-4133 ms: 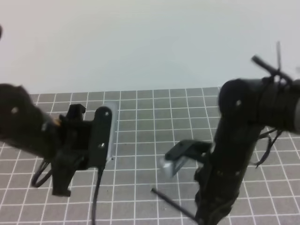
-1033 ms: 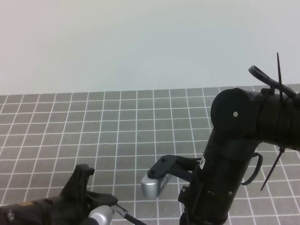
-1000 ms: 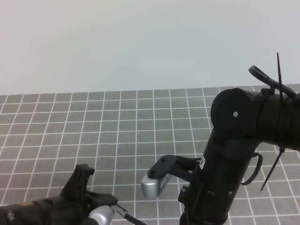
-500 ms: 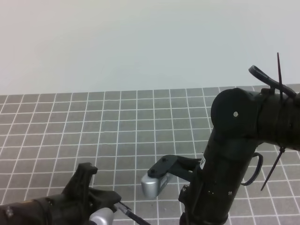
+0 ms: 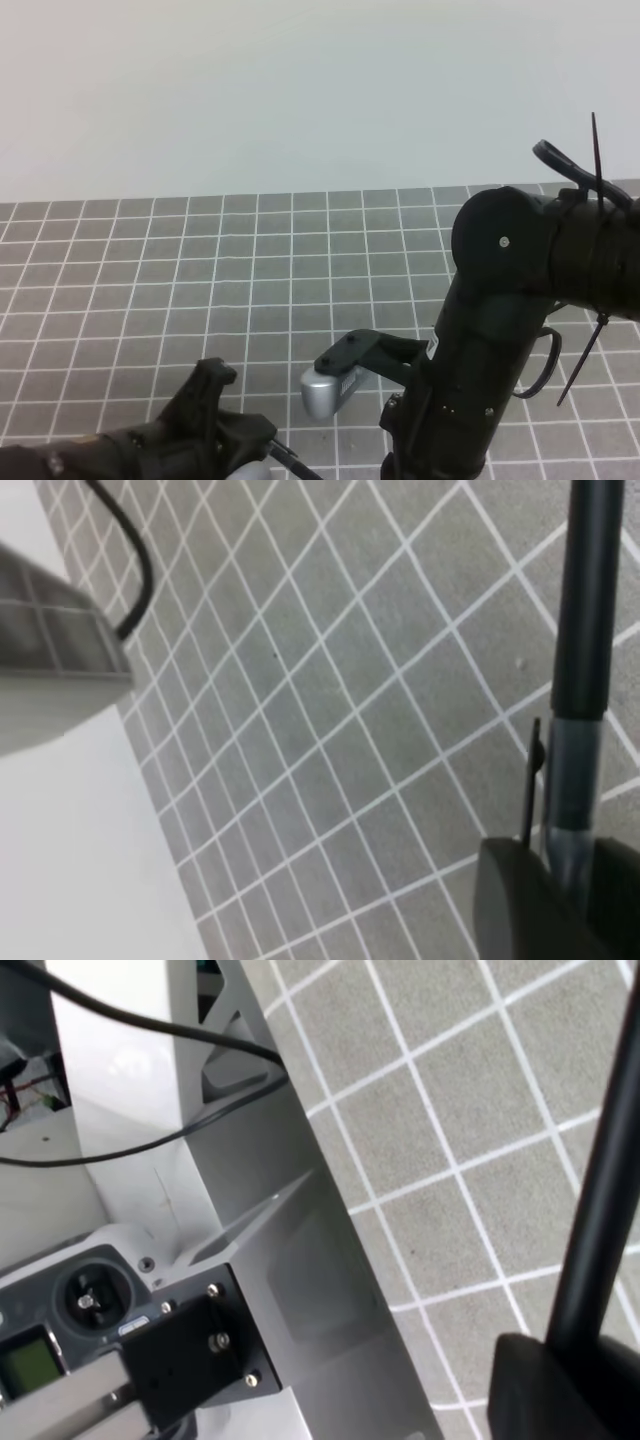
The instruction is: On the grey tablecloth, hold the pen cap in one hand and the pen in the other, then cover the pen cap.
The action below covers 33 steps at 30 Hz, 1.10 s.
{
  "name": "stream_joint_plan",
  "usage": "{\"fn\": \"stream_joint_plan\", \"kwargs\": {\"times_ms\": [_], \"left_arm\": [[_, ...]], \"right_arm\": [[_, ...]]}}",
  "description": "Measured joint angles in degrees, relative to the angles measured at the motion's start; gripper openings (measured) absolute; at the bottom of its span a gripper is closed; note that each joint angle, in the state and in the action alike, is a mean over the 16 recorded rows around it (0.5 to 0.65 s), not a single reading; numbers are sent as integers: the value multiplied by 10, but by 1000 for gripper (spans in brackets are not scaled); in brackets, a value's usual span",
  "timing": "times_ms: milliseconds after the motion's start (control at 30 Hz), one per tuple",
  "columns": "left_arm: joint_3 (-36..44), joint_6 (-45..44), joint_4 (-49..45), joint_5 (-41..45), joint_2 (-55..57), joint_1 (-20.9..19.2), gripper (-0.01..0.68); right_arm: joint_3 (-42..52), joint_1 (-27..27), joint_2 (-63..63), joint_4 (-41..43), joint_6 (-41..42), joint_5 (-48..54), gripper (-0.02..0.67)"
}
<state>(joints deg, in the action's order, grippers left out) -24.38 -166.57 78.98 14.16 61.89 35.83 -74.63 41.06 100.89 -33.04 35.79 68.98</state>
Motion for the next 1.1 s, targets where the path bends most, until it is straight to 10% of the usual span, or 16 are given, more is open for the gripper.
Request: {"fn": "stream_joint_plan", "kwargs": {"times_ms": [1100], "left_arm": [[0,8,15,-53,25,49,78]], "right_arm": [[2,0,0,5,-7,0,71]]}}
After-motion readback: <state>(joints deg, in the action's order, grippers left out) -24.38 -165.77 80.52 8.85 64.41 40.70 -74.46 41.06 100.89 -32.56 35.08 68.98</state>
